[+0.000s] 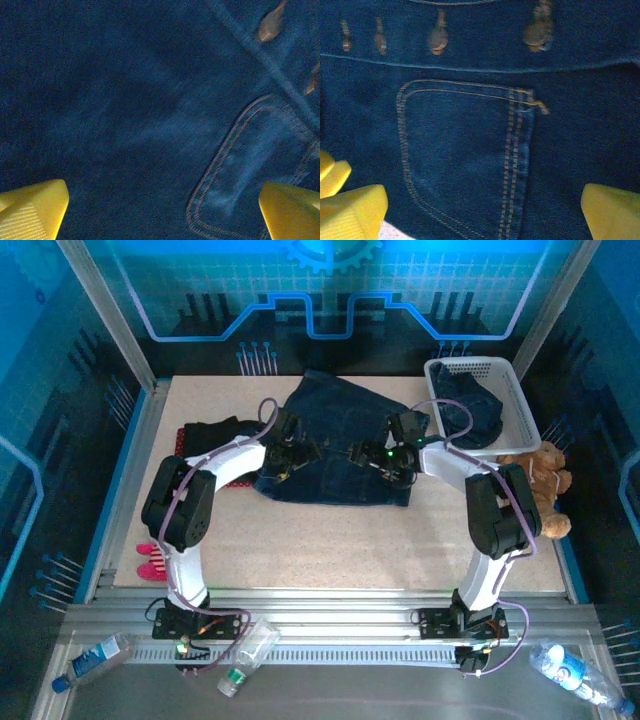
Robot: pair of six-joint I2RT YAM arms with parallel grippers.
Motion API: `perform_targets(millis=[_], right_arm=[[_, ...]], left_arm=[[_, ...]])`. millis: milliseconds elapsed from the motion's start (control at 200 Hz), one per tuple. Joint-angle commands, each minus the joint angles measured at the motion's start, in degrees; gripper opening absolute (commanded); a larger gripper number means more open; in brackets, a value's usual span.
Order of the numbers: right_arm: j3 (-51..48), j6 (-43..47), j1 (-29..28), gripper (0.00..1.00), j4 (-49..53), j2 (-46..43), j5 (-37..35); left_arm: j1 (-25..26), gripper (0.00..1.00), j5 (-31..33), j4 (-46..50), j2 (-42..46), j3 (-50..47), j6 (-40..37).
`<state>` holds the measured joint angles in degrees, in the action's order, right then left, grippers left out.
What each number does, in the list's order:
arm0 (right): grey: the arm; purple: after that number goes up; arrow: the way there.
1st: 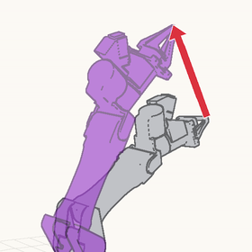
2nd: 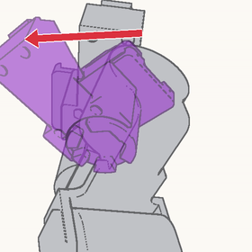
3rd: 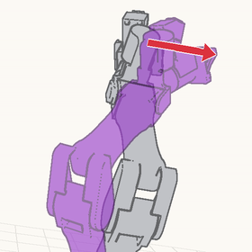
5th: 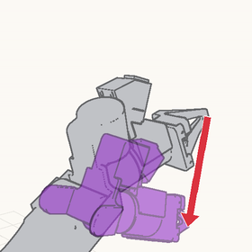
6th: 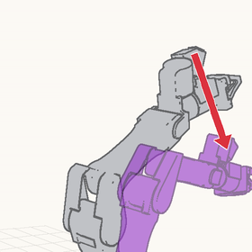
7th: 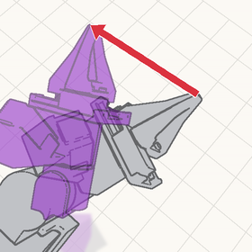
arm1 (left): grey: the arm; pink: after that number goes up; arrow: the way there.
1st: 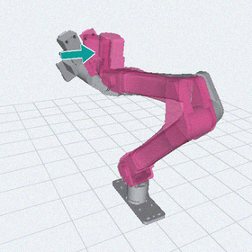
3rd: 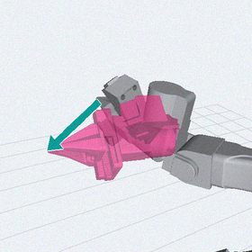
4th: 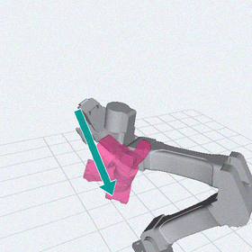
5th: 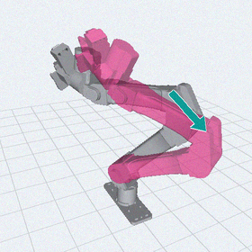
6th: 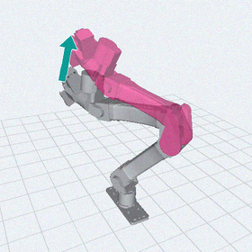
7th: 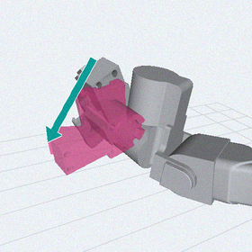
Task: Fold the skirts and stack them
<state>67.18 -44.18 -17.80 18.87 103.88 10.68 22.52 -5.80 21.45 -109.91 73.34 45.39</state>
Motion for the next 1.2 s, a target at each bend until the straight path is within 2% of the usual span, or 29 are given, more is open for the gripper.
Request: perform_targets(millis=[0,90,175,260,385,430,550,715,910,1035,1190], right_arm=[[-2.2,-1.61,1.5,1.0,5.03,1.12,-2.8],[-4.64,0.79,3.34,1.0,8.07,0.24,-4.33],[-7.13,2.93,5.91,1.0,10.03,-1.15,-4.44],[-8.6,5.86,8.29,1.0,11.89,-3.21,-4.44],[-7.59,11.73,9.8,1.0,15.09,-6.7,-4.7],[-6.47,13.02,9.67,1.0,16.12,-7.82,-4.3],[-4.05,12.37,8.42,1.0,15.42,-11.03,-2.81],[-2.0,7.83,6.99,1.0,7.24,-11.82,-2.05],[5.91,3.57,6.39,1.0,3.06,-3.27,-0.09],[11.99,3.78,6.13,1.0,5.39,2.64,-0.39],[19.42,6.35,6.15,1.0,9.85,9.47,1.01]], left_arm=[[0.97,0.99,-5.99,0.84,0.56,-6.21,3.54],[1.89,0.99,-8.9,1.31,3.17,-12.1,4.41],[3.63,0.99,-14.66,1.88,5.16,-16.23,4.65],[6.38,0.99,-19.64,4.37,7.03,-17.85,4.22],[9.77,0.99,-23.1,8.36,11.25,-17.1,2.98],[9.72,0.99,-22.19,9.63,12.53,-16.28,2.37],[6.88,0.99,-14.26,13.48,13.91,-10.64,-0.35],[1.52,0.99,-11.82,4.32,10.7,-1.47,-1.11],[-1.33,0.99,-6.03,1.0,-2.19,17.14,-3.08],[-2.65,0.99,-9.79,-3.72,-7.72,23.06,1.13],[-3.47,0.99,-8.67,-6.55,-15.48,29.63,2.81]])
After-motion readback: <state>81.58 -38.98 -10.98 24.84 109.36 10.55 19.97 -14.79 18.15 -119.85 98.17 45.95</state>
